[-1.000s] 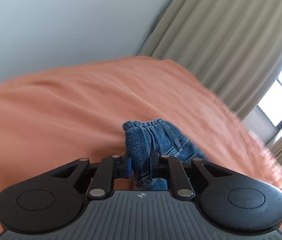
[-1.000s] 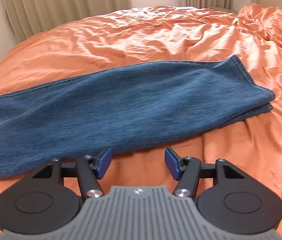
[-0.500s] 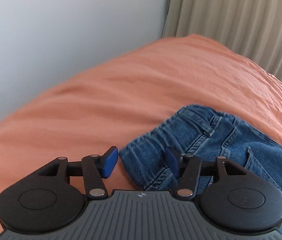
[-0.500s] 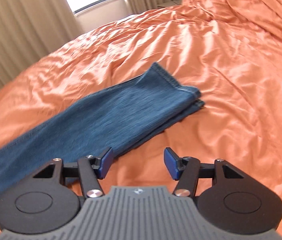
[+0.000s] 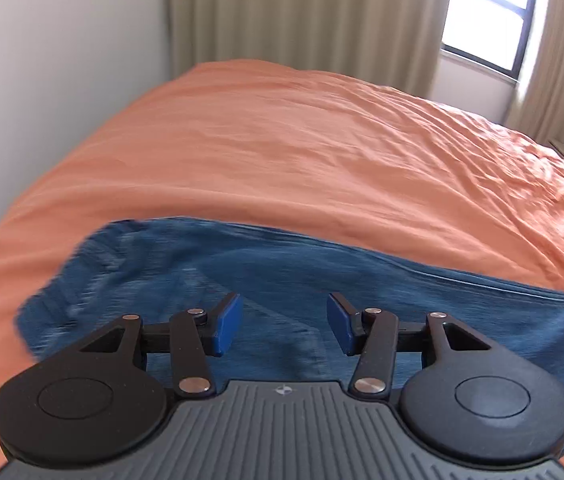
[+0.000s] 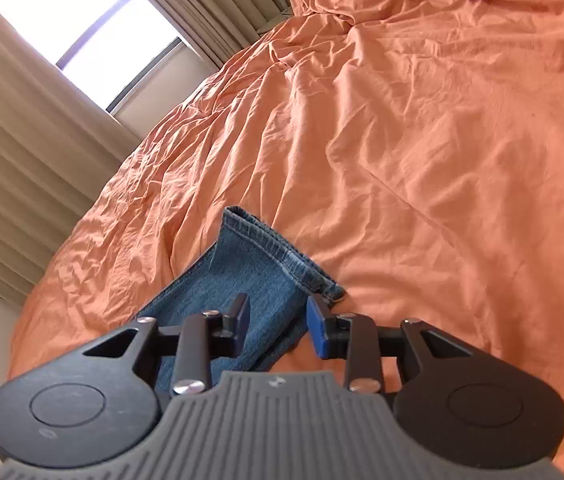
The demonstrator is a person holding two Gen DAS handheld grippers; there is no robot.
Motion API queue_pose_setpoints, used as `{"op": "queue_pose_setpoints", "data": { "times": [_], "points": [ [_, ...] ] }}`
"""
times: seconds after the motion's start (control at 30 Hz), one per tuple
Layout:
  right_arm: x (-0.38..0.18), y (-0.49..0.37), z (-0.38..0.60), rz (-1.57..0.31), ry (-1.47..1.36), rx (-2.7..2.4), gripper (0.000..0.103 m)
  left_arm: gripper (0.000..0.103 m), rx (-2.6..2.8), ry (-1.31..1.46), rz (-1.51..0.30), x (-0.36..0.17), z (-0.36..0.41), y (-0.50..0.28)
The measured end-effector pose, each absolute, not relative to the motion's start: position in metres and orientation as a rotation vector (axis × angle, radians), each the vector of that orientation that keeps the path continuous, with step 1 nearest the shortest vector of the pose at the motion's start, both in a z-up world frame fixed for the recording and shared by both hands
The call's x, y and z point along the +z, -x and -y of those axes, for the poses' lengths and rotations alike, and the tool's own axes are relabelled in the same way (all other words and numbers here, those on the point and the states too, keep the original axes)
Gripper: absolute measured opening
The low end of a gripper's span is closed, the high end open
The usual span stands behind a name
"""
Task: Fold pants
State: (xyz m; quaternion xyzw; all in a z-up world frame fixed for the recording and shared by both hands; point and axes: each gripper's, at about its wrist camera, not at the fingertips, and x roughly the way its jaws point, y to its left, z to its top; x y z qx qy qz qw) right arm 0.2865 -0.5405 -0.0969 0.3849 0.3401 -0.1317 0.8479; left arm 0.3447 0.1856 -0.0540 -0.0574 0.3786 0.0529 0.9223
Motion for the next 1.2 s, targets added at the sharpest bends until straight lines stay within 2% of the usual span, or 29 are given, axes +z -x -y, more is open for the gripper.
{"op": "queue_pose_setpoints", "data": {
  "times": [0.27,0.47,0.53,0.67,0.9,1.07,1.2],
  "points": [
    [-0.145,-0.311,0.562,-0.730,-0.928,-0.208,0.029,0.055,-0.109,0.011,-0.858,-0.085,-0.087,-0.398],
    [-0.152,-0.320,0.566,-0.734,-0.916,-0.167,0.011,0.049,-0.199,-0.075,-0.929,-0.131,-0.026,-0.436],
    [-0.151,-0.319,0.565,-0.742,-0.878,-0.157,0.008,0.040,-0.195,-0.099,-0.943,-0.143,-0.013,-0.449],
    [-0.151,-0.319,0.564,-0.741,-0.841,-0.147,0.006,0.035,-0.145,-0.104,-0.928,-0.157,0.000,-0.475],
    [-0.149,-0.322,0.561,-0.744,-0.788,-0.143,0.005,0.026,-0.114,-0.126,-0.895,-0.144,0.013,-0.491],
    [-0.141,-0.320,0.560,-0.729,-0.764,-0.125,0.005,0.027,-0.316,-0.175,-0.872,-0.113,0.030,-0.470],
    [-0.135,-0.322,0.557,-0.730,-0.743,-0.128,0.003,0.027,-0.428,-0.269,-0.906,-0.123,0.062,-0.453]
  ]
}}
